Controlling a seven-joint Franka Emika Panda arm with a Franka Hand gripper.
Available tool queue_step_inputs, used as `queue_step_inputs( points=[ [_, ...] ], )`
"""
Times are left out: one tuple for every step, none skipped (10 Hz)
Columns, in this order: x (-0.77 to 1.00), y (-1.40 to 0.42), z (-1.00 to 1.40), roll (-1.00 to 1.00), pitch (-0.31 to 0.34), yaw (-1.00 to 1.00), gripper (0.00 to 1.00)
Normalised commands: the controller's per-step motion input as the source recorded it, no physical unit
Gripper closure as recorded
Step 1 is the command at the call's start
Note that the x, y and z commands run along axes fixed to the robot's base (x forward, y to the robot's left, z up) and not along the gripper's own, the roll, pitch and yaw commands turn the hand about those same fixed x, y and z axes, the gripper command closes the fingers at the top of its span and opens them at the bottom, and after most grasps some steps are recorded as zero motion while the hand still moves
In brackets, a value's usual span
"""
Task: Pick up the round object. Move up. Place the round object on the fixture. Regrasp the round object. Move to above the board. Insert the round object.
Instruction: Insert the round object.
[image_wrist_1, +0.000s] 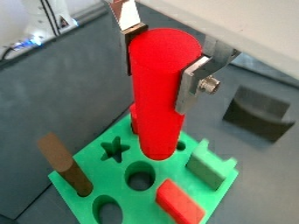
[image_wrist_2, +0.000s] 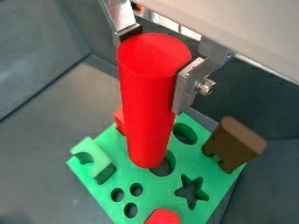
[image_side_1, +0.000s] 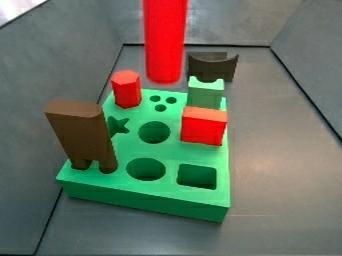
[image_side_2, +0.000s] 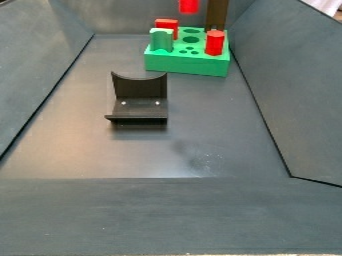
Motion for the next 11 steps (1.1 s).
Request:
queue_step_inputs(
  points=[
    [-0.07,-0.09,-0.63,-0.07,-0.044,-0.33,1.0],
    [-0.09,-0.08,-0.59,-0.12,-0.049,-0.29,1.0],
    [-0.07,-0.07,-0.54,-0.12,-0.036,-0.27,1.0],
    [-0.07,-0.08,-0.53,-0.11,-0.027,-0.27,1.0],
    [-0.05,-0.08,-0.51,-0.13,-0.033,-0.27,1.0],
    [-0.03,-0.1,-0.46,-0.11,-0.026,-0.27,1.0],
    [-0.05,-0.14,-0.37,-0.09,-0.027,-0.25,1.0],
    [-0.08,-0.14,-0.28,-0.08,-0.024,-0.24,1.0],
    [-0.1,-0.1,-0.25,-0.05,-0.01,-0.22,1.0],
    [-0.04,-0.03,-0.27,-0.03,0.0,-0.18,1.0],
    [0.0,0.0,-0.29,-0.01,0.0,-0.12,1.0]
  ],
)
